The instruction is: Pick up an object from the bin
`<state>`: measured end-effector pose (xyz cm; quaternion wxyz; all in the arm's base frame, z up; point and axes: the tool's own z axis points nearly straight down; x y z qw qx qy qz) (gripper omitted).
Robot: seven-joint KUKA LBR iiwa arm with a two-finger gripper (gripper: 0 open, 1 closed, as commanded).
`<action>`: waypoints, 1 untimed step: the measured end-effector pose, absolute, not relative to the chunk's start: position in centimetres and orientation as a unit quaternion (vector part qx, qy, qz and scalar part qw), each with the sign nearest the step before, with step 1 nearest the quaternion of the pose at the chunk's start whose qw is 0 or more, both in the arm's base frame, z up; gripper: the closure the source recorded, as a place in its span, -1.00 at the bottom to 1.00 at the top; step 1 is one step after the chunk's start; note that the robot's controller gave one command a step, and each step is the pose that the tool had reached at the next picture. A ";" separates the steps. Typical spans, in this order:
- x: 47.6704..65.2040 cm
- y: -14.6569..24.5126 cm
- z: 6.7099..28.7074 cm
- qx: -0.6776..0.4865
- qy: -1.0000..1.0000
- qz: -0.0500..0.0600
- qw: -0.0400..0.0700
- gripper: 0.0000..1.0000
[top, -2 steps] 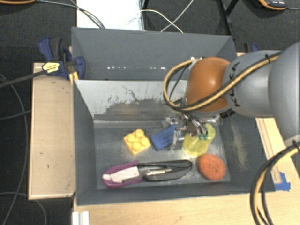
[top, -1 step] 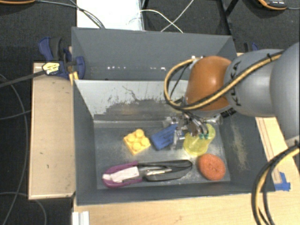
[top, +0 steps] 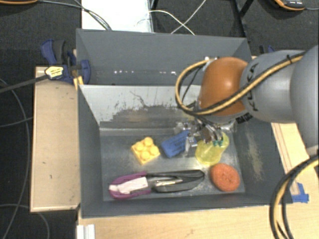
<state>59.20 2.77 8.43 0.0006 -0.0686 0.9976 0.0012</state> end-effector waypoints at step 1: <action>59.1 2.8 9.6 -0.068 0.998 0.001 0.000 1.00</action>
Offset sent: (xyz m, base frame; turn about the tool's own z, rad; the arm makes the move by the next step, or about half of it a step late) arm 0.0001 0.0001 0.0808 0.0000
